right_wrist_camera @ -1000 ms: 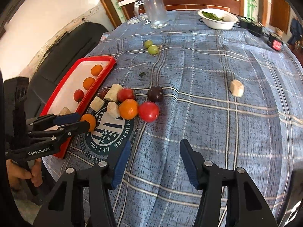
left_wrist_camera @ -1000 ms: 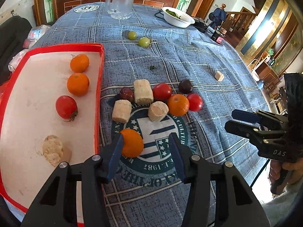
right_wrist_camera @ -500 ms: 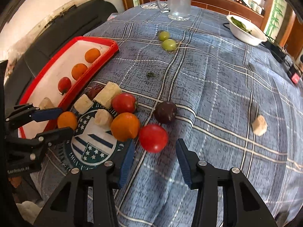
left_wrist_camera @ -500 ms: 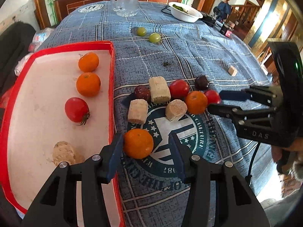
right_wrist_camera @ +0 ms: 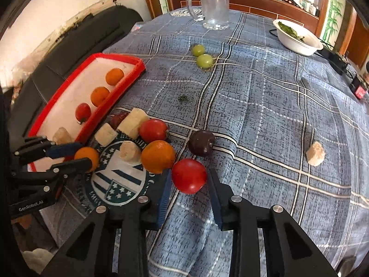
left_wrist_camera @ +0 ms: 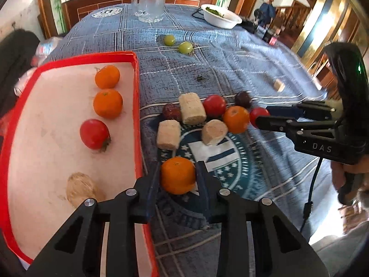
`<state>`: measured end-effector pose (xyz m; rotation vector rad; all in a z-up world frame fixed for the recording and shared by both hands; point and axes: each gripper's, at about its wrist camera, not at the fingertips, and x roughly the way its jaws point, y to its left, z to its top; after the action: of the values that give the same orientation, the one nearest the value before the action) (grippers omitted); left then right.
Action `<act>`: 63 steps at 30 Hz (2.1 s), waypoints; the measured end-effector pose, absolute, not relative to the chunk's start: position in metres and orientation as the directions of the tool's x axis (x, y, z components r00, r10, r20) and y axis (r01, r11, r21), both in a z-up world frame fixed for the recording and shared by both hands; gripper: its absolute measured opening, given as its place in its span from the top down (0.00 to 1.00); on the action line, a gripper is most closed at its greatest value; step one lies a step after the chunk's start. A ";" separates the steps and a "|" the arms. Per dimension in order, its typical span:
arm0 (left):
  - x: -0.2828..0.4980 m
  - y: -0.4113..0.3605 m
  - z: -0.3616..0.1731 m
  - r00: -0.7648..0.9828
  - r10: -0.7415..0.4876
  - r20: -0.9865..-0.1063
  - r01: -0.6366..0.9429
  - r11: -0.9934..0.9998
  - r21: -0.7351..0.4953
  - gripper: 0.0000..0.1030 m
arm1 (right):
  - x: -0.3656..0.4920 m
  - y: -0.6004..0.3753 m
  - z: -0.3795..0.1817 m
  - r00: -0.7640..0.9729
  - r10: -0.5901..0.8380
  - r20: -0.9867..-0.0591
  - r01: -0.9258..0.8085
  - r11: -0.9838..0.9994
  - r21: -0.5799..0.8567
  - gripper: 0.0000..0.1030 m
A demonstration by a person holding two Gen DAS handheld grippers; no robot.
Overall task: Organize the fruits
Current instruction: 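Grasp an orange with the left tool while the right tool grasps a red tomato, then carry the orange onto the tray and open the left tool while the right tool places the tomato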
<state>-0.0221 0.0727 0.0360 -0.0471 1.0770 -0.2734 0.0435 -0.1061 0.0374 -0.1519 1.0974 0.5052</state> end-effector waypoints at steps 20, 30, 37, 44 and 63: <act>-0.034 0.043 0.030 0.396 -0.302 -0.867 0.250 0.944 -0.215 0.71 | 0.011 -0.136 0.028 0.330 0.311 -0.891 -0.413 0.897 0.160 0.69; -0.034 0.040 0.029 0.405 -0.293 -0.866 0.265 0.944 -0.195 0.70 | 0.012 -0.135 0.028 0.332 0.307 -0.892 -0.409 0.899 0.158 0.68; -0.036 0.043 0.030 0.405 -0.315 -0.859 0.260 0.940 -0.222 0.71 | 0.007 -0.132 0.035 0.345 0.323 -0.882 -0.415 0.895 0.165 0.69; -0.040 0.058 0.048 0.445 -0.348 -0.825 0.227 0.935 -0.272 0.71 | 0.004 -0.122 0.045 0.352 0.347 -0.869 -0.434 0.883 0.177 0.69; -0.062 0.183 0.076 0.593 -0.219 -0.775 -0.055 0.949 -0.310 0.70 | 0.001 -0.034 0.074 0.307 0.468 -0.829 -0.586 0.779 0.223 0.69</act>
<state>-0.0618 0.1830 0.0755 -0.3176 0.9351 -0.0974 0.0006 -0.0342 0.0742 -0.1292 1.0482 0.6996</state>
